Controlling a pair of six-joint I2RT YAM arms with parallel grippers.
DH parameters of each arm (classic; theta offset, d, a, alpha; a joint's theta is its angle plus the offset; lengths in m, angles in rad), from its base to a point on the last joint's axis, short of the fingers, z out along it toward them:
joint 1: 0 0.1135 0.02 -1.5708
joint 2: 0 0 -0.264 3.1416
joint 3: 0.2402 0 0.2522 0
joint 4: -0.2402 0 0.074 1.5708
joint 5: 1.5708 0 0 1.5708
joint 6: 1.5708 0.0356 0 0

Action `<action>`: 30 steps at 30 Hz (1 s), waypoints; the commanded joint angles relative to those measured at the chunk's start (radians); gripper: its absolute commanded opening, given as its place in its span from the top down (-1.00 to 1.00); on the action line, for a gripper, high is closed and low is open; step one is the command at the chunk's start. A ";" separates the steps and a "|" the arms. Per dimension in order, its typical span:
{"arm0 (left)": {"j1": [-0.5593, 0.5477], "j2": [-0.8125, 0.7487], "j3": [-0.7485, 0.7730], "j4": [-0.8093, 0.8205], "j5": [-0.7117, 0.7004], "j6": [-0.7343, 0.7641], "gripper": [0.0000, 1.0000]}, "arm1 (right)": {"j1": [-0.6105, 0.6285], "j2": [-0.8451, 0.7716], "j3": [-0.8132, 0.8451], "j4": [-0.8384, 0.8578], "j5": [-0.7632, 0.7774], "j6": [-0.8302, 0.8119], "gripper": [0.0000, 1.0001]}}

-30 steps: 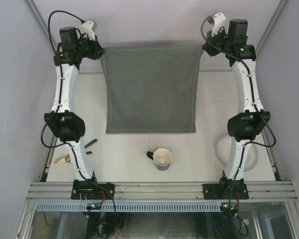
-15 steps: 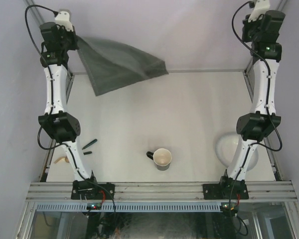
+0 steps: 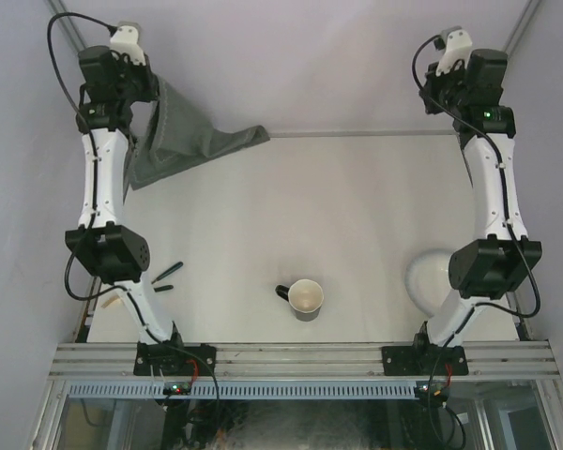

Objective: Set the dinner table for one person
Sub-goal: Flatten out the napkin at the center of the board.

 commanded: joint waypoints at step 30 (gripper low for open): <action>-0.730 -0.190 0.076 -0.010 -0.078 0.051 0.99 | -0.372 -0.802 -0.964 -0.028 -0.186 -0.055 1.00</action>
